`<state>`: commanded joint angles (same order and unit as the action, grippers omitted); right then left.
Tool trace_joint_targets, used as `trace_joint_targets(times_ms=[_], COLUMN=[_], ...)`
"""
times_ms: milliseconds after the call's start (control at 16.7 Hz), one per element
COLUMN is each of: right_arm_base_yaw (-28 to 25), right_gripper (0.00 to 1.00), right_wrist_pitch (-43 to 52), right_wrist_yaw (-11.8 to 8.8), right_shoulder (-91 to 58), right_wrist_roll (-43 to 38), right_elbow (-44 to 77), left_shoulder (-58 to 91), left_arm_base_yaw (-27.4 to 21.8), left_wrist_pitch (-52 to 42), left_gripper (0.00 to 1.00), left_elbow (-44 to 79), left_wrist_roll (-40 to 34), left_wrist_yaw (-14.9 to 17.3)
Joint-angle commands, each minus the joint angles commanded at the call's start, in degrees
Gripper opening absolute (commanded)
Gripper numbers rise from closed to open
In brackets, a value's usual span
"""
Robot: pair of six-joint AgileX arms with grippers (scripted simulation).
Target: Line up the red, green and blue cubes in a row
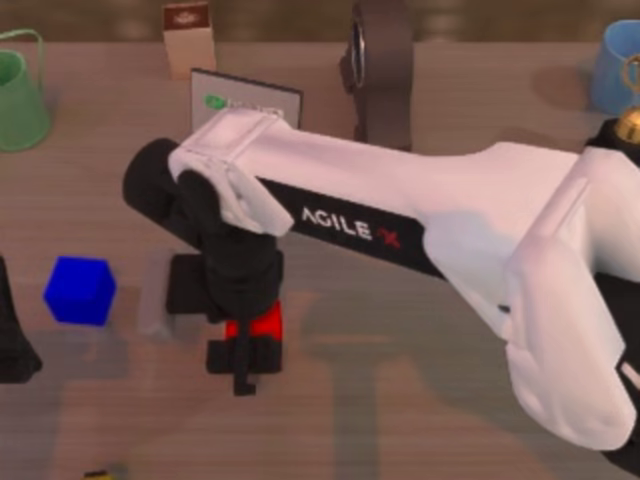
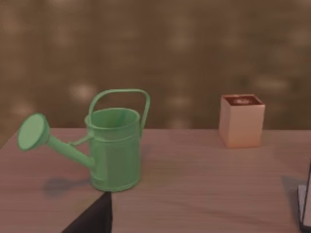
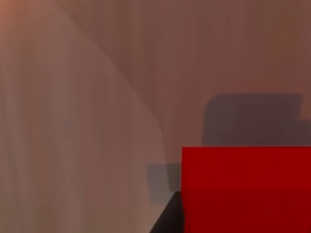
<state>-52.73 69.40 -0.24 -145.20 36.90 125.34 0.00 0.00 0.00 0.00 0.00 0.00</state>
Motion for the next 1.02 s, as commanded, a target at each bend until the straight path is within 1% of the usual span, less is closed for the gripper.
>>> trace_joint_targets(times_ms=[600,660,1020], right_arm_base_yaw=[0.0,0.0,0.0], right_gripper=[0.98,1.0,1.0], right_wrist_pitch=[0.0,0.0,0.0], right_wrist_yaw=[0.0,0.0,0.0], right_shoulder=[0.0,0.0,0.0], right_wrist_roll=[0.0,0.0,0.0], right_elbow=[0.0,0.0,0.0], left_shoulder=[0.0,0.0,0.0], left_arm_base_yaw=[0.0,0.0,0.0], left_wrist_pitch=[0.0,0.0,0.0], left_gripper=[1.0,1.0,1.0], left_elbow=[0.0,0.0,0.0], left_wrist_roll=[0.0,0.0,0.0], left_wrist_yaw=[0.0,0.0,0.0])
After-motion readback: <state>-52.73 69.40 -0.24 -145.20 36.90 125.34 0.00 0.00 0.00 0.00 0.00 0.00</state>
